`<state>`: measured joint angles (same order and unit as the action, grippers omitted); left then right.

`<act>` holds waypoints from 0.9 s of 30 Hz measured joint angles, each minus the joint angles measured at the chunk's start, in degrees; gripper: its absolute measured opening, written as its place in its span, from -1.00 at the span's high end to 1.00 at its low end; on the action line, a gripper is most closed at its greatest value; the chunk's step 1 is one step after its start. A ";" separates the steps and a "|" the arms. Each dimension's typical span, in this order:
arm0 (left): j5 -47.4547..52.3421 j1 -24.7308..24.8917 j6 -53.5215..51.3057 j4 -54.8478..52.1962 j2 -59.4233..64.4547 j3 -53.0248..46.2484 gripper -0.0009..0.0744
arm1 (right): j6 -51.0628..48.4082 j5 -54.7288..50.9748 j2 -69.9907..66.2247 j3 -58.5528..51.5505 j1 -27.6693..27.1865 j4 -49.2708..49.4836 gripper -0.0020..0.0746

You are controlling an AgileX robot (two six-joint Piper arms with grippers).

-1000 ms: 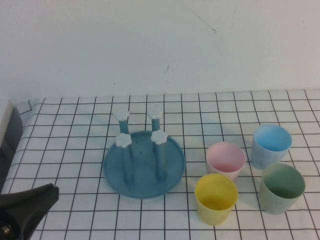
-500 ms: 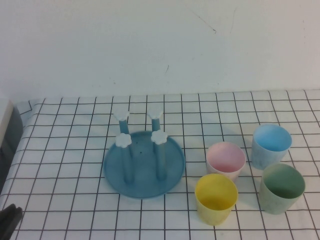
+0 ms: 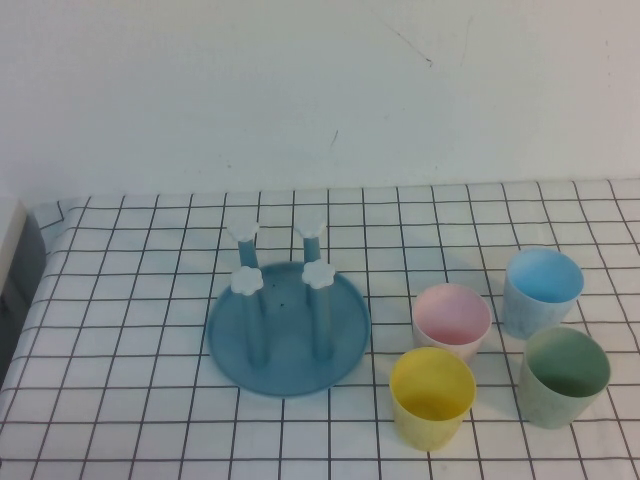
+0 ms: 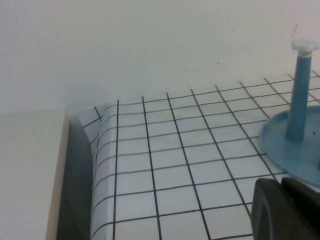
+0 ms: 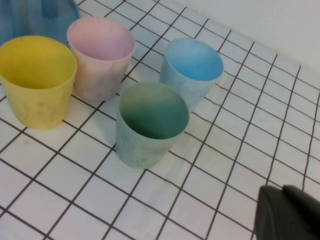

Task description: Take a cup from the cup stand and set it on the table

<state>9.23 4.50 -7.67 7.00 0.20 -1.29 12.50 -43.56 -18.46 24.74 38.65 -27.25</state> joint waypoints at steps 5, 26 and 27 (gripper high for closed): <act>4.37 -2.03 3.73 -0.75 0.00 -0.03 0.98 | 0.00 0.00 0.00 0.00 0.00 0.00 0.95; 8.51 -2.25 9.37 -4.01 -0.91 0.07 0.98 | 0.03 0.00 0.00 0.00 0.00 0.04 0.95; 8.60 -2.25 9.23 -4.04 -0.91 0.07 0.98 | 0.03 0.00 0.00 0.00 0.00 0.04 0.95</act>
<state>17.83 2.24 1.56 2.95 -0.70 -1.22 12.53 -43.56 -18.46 24.74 38.65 -27.22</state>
